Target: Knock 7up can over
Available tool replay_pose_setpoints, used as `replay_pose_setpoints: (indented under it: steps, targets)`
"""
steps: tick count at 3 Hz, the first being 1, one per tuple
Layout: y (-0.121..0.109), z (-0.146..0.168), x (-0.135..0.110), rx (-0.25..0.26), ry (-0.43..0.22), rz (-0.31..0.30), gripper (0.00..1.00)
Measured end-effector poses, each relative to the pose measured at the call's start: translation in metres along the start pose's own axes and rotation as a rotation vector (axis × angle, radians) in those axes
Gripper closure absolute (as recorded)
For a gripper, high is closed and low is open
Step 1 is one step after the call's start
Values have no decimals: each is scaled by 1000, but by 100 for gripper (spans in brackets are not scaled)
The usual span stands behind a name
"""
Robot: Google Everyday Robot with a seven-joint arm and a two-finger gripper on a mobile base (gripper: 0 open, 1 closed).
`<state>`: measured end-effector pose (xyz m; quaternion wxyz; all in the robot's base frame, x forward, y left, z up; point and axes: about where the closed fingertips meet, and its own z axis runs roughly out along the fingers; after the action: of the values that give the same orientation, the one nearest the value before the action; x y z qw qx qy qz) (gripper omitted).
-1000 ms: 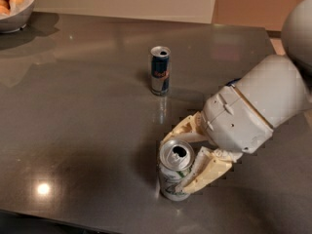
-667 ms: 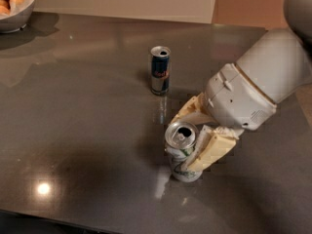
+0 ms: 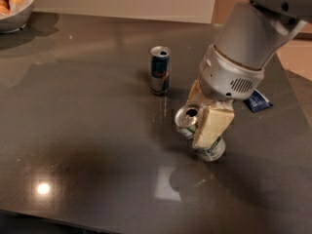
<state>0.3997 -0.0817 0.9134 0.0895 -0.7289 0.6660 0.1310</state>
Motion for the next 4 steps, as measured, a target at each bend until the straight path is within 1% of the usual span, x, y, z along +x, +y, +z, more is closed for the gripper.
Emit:
replay_pose_setpoints:
  steps: [1,2,3,4]
  targets:
    - [-11,5,19,36,161,60,100]
    - [-16,9,28,81,276,79,81]
    - [-15,12,33,98,328,89,59]
    - [-10,20,36,89,349,85,35]
